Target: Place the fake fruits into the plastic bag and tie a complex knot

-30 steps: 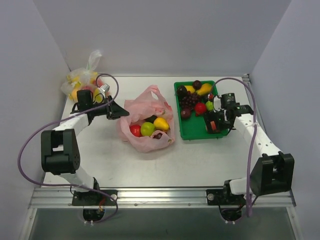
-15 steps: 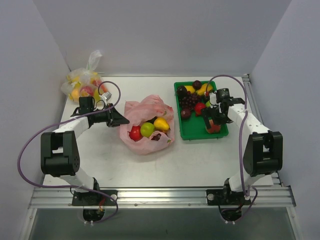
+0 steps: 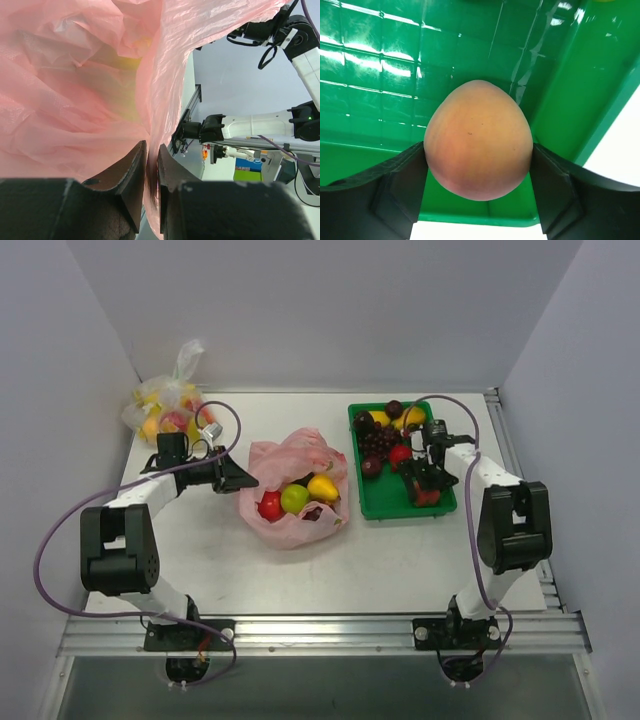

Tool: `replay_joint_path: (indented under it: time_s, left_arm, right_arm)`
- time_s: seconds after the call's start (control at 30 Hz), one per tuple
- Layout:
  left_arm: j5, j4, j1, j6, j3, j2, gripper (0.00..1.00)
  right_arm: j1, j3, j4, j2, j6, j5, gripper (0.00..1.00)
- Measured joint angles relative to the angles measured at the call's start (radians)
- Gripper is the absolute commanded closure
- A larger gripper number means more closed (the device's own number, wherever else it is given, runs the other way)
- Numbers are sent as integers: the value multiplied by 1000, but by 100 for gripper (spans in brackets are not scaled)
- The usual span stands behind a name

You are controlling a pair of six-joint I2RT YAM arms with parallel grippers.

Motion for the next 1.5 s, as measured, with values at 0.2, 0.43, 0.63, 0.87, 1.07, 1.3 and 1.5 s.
replay_joint_path:
  time_s: [0.2, 0.43, 0.63, 0.87, 1.07, 1.3, 1.5]
  left_arm:
    - [0, 0, 0, 0, 0, -1, 77]
    - [2, 11, 0, -12, -21, -8, 77]
    - [13, 145, 0, -133, -76, -8, 77]
    - [17, 322, 0, -315, -96, -11, 80]
    - [17, 531, 1, -509, -109, -12, 80]
    - [11, 831, 9, -766, -174, -6, 80]
    - [4, 1078, 26, -955, -198, 57, 79]
  right_arm:
    - [1, 82, -44, -27, 28, -55, 69]
    - [120, 256, -46, -140, 120, -209, 76]
    - [403, 364, 14, -86, 189, -302, 81]
    - [605, 411, 124, 73, 244, -314, 87]
    - [669, 408, 253, 131, 268, -238, 90]
    - [681, 444, 386, 241, 301, -144, 61]
    - [694, 425, 428, 288, 301, -125, 2]
